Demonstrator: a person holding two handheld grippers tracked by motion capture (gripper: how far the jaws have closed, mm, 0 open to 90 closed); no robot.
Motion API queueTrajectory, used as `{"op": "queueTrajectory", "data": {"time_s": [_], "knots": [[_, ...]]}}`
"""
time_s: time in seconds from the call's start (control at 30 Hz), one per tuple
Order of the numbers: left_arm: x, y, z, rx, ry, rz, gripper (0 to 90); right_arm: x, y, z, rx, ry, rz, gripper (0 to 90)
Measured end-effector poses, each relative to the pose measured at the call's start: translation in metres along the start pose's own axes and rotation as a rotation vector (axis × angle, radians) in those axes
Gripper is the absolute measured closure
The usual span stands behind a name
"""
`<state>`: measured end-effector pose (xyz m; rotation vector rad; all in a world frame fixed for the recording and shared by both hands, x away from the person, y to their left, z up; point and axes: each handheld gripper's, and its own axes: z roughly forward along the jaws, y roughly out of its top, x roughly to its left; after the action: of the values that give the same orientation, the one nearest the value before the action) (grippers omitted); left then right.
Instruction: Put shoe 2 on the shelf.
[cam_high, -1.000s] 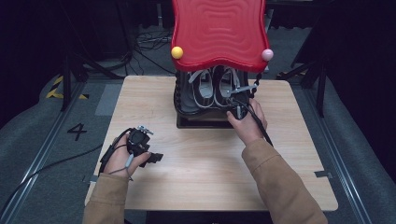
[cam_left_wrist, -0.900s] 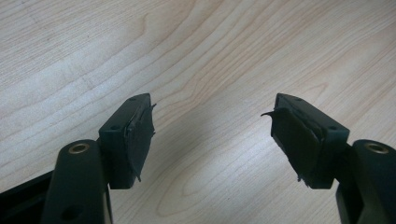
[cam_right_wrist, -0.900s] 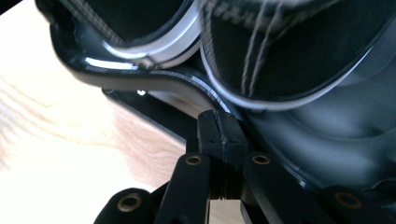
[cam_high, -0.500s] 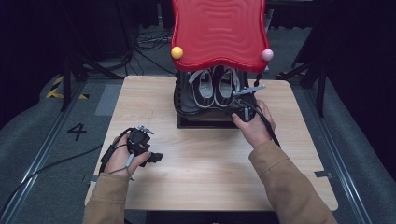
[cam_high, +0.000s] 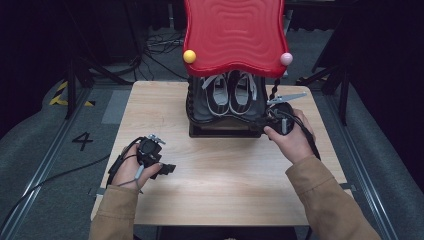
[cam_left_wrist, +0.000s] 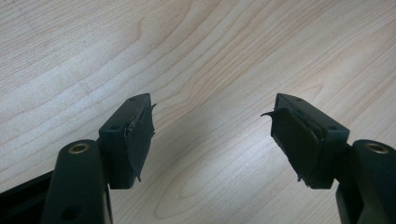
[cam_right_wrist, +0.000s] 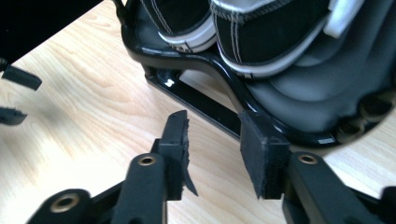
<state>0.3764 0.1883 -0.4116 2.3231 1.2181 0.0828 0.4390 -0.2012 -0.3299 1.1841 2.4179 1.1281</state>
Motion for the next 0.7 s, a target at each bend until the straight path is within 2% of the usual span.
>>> {"op": "queueTrajectory", "data": {"time_s": [0.27,0.43,0.7], "knots": [[-0.001,-0.001,-0.001,-0.003,0.002,0.002,30.4,-0.013,-0.024,-0.02,0.015,0.013,0.005,55.1],[-0.001,-0.003,-0.001,-0.001,0.006,-0.001,30.5,-0.025,-0.044,-0.026,0.04,-0.003,0.012,51.4],[-0.001,-0.003,0.001,0.003,0.004,-0.001,30.4,-0.047,-0.078,-0.034,0.051,-0.026,0.057,47.4]]}}
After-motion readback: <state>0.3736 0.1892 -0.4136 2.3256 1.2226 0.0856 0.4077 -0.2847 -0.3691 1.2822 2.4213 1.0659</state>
